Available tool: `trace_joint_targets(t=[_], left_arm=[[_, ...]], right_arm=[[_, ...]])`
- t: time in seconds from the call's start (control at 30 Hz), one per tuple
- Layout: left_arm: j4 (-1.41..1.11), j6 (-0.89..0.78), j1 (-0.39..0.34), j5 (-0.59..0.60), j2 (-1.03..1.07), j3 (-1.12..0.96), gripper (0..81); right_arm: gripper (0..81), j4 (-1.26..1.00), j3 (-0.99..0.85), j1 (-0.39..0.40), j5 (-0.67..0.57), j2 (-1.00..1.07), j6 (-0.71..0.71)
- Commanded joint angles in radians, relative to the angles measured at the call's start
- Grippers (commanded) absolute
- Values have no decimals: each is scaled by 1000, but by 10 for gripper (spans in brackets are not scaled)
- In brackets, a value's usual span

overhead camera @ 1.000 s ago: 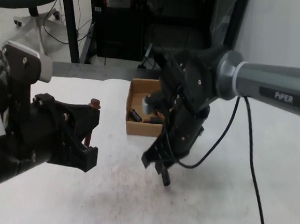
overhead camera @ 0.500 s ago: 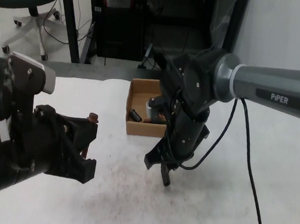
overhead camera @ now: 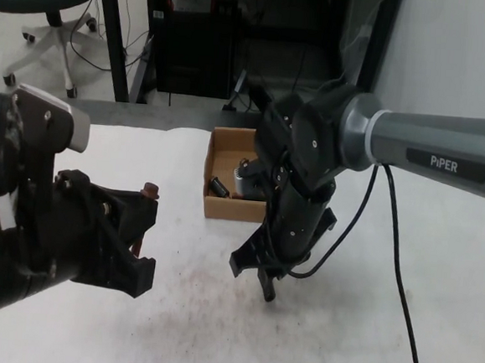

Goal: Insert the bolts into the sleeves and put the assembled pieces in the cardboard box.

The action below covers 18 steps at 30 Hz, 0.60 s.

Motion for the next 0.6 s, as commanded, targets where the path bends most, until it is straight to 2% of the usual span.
trace_joint_targets(t=[0.0,0.57], left_arm=[[-4,4,1,0,-12,-5,3],[-4,4,1,0,-12,-5,3]], right_arm=[[280,-20,-7,2,1,-3,5],[280,17,-7,2,1,53,29]])
